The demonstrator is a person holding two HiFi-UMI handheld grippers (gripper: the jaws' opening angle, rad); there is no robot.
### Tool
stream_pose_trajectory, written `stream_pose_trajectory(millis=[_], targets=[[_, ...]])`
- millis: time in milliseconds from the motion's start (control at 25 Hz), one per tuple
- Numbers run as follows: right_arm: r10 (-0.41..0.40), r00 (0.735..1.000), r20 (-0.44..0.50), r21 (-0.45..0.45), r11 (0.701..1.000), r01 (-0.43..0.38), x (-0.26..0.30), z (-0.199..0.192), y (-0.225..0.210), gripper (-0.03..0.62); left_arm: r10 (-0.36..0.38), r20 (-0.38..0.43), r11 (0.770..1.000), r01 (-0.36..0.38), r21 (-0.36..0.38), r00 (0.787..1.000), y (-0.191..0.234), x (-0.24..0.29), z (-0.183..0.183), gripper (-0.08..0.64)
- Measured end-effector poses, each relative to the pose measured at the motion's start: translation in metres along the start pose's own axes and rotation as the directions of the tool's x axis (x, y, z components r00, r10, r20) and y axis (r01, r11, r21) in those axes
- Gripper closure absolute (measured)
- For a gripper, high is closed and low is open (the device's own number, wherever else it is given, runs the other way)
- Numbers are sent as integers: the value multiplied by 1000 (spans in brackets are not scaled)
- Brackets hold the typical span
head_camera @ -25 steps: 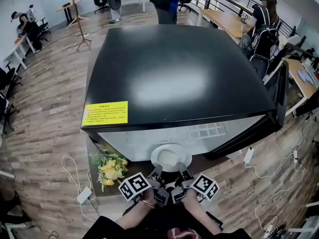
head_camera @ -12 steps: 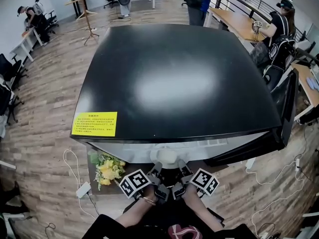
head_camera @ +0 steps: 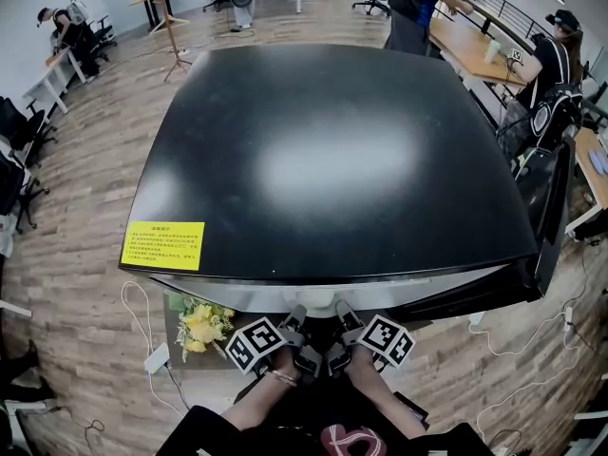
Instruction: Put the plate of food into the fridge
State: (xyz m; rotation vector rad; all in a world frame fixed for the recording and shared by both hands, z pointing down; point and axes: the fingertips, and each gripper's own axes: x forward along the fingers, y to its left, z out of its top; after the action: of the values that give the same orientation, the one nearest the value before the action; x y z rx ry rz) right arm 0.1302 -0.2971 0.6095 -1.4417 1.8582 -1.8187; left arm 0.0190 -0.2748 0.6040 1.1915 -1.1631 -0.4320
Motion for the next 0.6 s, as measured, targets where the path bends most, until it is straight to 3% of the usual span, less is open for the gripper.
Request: stream_pose_trajectory(millis=[440,600], targets=[[10,1000,-27,-10,1000,-10,11,8,2,529,15,49,998,-12,-63,999,-3,11,9,537],[-10,999,-35,-52,999,9,15,10,4,522,26,79,997,-20,-74,996,-5,15,12,537]])
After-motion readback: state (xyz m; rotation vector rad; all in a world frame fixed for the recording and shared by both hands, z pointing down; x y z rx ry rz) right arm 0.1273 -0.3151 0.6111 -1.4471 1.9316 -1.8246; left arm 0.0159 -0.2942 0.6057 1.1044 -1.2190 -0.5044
